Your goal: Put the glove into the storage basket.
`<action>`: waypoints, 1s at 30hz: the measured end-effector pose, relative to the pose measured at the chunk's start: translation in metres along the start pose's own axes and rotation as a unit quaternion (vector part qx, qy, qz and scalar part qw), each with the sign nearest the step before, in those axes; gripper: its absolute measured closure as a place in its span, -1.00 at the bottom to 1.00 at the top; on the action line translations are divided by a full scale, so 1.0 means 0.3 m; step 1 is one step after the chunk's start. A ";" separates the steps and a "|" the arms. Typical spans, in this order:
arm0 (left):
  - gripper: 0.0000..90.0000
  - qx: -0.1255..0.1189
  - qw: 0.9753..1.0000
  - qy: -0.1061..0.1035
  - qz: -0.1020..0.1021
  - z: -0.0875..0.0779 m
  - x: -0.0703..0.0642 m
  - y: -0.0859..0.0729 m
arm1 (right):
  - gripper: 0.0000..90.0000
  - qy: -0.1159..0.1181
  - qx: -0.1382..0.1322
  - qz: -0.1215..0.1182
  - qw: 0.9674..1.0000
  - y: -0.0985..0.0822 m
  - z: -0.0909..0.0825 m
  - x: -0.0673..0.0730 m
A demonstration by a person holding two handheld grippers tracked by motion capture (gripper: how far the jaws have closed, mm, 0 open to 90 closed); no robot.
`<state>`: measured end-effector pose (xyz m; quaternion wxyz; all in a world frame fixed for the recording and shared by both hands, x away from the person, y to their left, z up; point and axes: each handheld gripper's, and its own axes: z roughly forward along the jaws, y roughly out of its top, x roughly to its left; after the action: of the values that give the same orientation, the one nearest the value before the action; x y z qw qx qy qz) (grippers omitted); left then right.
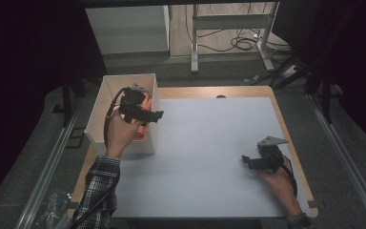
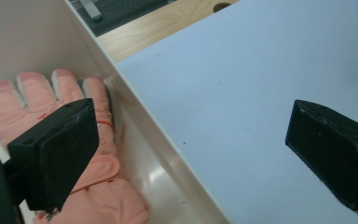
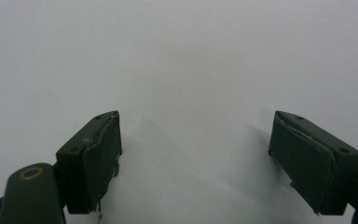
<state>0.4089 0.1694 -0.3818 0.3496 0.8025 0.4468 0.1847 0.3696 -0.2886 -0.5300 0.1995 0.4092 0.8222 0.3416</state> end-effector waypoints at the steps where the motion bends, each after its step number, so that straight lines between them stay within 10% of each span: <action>1: -0.93 -0.002 1.000 -0.006 0.003 0.001 -0.014 0.000 | -0.62 0.000 0.000 0.000 1.000 0.000 0.000 0.000; 30: -0.94 -0.021 0.994 -0.081 0.073 0.090 -0.279 -0.039 | -0.62 0.000 0.001 0.000 1.000 0.000 -0.001 0.000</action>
<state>0.3739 0.0922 -0.4076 0.3872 0.8378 0.3529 0.1536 0.3694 -0.2886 -0.5298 0.1989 0.4095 0.8225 0.3409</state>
